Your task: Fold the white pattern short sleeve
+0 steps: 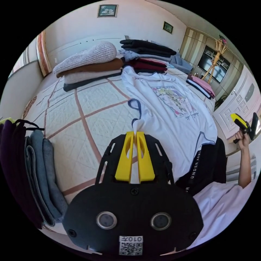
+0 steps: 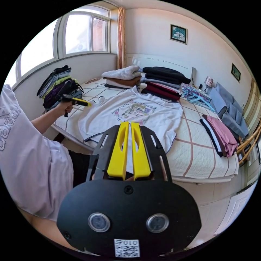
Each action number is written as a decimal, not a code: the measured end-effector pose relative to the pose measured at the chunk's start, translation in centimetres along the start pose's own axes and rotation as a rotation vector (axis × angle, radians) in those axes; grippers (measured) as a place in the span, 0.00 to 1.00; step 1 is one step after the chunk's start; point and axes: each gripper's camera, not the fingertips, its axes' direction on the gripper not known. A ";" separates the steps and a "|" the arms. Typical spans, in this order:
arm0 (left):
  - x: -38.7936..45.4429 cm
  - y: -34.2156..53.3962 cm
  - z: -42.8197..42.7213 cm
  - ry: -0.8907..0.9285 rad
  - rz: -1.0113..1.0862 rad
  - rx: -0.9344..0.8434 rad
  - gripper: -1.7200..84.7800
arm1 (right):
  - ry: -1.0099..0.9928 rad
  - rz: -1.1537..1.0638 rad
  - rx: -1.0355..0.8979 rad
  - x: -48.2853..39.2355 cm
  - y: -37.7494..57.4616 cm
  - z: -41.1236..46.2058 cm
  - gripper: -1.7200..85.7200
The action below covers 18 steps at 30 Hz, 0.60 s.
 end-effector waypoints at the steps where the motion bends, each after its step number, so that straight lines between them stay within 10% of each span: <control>1: -1.0 1.1 -1.9 0.023 -0.031 0.042 0.03 | 0.008 0.009 -0.010 0.1 -0.3 0.2 0.06; 18: 3.6 6.2 -9.1 -0.460 -0.017 0.060 0.11 | 0.119 0.507 -0.173 10.6 -0.7 5.0 0.15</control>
